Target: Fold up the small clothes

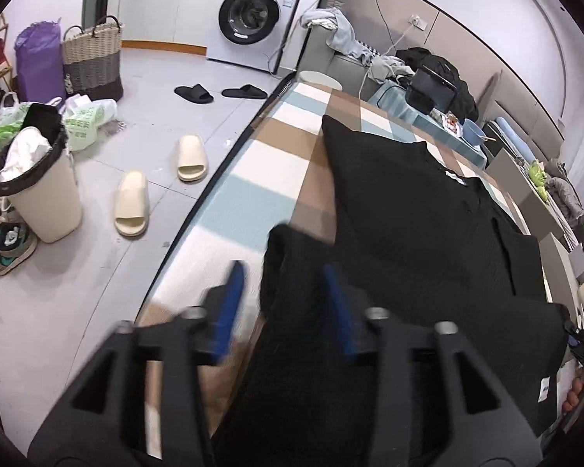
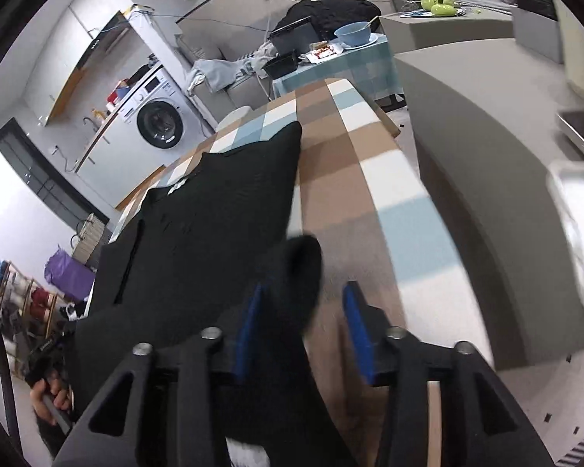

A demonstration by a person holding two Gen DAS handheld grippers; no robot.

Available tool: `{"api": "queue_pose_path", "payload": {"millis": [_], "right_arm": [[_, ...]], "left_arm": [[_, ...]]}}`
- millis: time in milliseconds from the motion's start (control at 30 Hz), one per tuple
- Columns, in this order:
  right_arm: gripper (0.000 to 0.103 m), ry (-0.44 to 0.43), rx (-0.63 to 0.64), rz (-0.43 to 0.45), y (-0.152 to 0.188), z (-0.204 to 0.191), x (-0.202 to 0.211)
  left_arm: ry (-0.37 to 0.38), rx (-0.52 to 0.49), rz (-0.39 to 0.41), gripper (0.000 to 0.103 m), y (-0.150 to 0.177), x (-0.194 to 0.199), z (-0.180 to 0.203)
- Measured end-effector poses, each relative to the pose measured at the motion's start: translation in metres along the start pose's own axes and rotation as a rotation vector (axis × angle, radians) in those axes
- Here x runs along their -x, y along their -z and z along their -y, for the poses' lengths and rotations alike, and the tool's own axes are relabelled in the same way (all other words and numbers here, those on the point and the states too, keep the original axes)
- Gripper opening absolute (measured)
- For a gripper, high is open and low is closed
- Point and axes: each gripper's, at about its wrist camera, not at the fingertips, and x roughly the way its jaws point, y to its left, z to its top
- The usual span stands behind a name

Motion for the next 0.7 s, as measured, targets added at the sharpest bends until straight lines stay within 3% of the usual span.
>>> {"api": "queue_pose_path", "payload": {"millis": [200,233,267,300,333,400,533,600,700], "right_arm": [[0.048,-0.088,0.052,-0.055,0.028,0.001,0.006],[0.048,-0.096,0.064,-0.051,0.029,-0.002,0.007],[0.046,-0.088,0.08,-0.043,0.03,-0.006,0.007],[0.029,-0.078,0.101,-0.028,0.029,-0.01,0.007],[0.014,-0.074,0.122,-0.008,0.029,-0.015,0.01],[0.006,-0.077,0.152,0.022,0.027,-0.022,0.016],[0.005,-0.132,0.149,0.138,0.02,-0.029,0.041],[0.005,-0.091,0.141,0.146,0.015,-0.031,0.039],[0.005,0.016,0.113,0.084,0.011,-0.027,0.013]], "left_arm": [[0.013,-0.001,-0.024,0.044,0.026,0.015,-0.005],[0.011,-0.007,-0.026,0.039,0.029,0.016,-0.004],[0.012,-0.017,-0.017,0.017,0.031,0.017,-0.003],[0.016,-0.029,-0.01,0.006,0.032,0.017,-0.001],[0.022,-0.036,-0.006,0.006,0.033,0.019,0.001],[0.02,-0.041,0.035,0.004,0.032,0.028,0.003],[0.04,-0.041,0.097,0.004,0.016,0.04,0.01],[0.021,-0.048,0.093,0.004,0.009,0.033,0.01],[0.012,-0.032,0.039,0.004,0.007,0.014,0.008]]}}
